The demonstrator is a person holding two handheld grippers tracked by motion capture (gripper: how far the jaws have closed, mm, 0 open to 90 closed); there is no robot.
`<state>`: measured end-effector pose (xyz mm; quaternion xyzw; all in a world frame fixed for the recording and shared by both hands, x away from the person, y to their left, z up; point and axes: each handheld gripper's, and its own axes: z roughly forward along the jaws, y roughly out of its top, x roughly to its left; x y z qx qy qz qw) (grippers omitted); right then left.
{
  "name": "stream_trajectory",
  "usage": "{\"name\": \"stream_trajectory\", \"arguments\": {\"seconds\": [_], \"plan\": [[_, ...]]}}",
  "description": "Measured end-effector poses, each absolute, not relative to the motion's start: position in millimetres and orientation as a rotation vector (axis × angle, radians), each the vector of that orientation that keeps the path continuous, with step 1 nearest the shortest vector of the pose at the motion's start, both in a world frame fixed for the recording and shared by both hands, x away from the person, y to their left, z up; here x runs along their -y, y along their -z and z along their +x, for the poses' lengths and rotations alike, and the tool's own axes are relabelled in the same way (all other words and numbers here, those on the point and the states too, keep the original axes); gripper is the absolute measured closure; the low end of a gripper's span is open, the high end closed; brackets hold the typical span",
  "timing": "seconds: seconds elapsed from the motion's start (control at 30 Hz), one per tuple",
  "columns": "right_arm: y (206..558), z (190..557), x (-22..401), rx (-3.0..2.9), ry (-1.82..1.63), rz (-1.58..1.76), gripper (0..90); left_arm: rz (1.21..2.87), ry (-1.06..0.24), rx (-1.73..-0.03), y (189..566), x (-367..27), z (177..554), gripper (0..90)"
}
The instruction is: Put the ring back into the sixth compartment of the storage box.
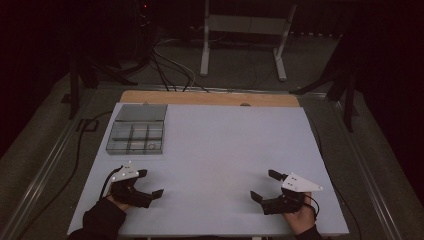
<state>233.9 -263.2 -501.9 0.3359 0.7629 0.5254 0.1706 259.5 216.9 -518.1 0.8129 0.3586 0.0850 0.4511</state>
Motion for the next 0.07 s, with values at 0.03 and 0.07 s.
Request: {"name": "stream_trajectory", "arguments": {"seconds": [0.03,0.07], "plan": [[501.8,234.2,263.2,-2.165,-1.494,0.955,0.0,2.017,-0.218,-0.887,518.3,-216.0,259.3,0.3],[501.7,234.3,263.2,-2.165,-1.496,0.957,0.0,2.016,-0.225,-0.881,518.2,-215.0,258.9,0.3]]}}
